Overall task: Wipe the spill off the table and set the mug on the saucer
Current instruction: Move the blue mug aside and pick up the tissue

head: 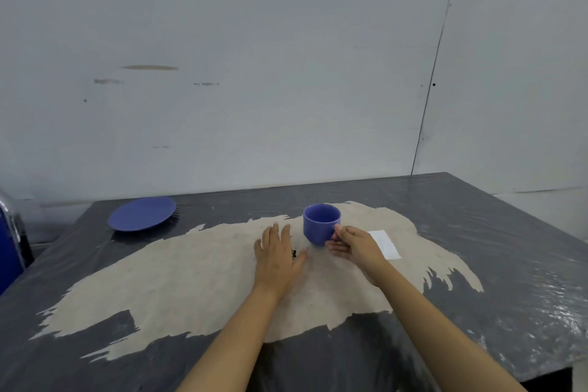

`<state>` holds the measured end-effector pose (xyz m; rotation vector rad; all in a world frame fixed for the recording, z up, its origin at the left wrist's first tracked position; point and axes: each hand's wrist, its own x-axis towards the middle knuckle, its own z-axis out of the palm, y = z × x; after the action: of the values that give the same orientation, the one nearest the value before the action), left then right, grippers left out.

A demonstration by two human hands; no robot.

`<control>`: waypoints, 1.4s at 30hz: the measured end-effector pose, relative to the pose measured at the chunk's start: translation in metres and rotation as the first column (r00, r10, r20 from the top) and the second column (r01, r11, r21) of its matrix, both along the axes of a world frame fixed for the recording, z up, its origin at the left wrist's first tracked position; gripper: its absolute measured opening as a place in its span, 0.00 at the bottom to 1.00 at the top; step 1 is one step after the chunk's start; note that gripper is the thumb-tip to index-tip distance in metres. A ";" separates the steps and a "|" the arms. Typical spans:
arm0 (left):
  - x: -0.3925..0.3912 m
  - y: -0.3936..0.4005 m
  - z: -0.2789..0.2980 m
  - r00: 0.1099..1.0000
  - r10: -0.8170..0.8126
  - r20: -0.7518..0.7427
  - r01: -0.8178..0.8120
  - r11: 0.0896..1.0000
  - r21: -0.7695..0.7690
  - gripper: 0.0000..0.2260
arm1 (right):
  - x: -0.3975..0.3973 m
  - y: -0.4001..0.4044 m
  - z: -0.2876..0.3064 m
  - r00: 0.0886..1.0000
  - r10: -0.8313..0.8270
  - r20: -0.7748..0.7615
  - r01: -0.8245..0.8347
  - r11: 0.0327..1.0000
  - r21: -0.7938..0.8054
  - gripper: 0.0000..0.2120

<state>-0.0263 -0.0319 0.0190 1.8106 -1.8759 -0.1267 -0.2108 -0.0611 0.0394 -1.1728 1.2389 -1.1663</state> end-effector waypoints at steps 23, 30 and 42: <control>-0.102 -0.159 -0.001 0.987 -0.069 0.147 0.029 0.965 0.259 0.32 | -0.075 -0.156 0.004 0.975 -0.220 0.025 0.220 0.975 -0.018 0.11; -0.104 -0.168 -0.010 0.966 -0.069 0.248 0.000 0.963 0.268 0.31 | -0.078 -0.183 -0.005 0.973 -0.230 0.019 0.230 0.973 -0.002 0.11; -0.103 -0.164 -0.007 0.967 -0.073 0.244 0.007 0.965 0.263 0.30 | -0.083 -0.171 0.000 0.959 -0.266 -0.101 0.272 0.961 0.047 0.23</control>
<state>-0.1297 -0.1963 0.0116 2.0449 -2.1589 -0.1720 -0.2937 -0.2322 0.0398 -1.0461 1.5319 -1.2733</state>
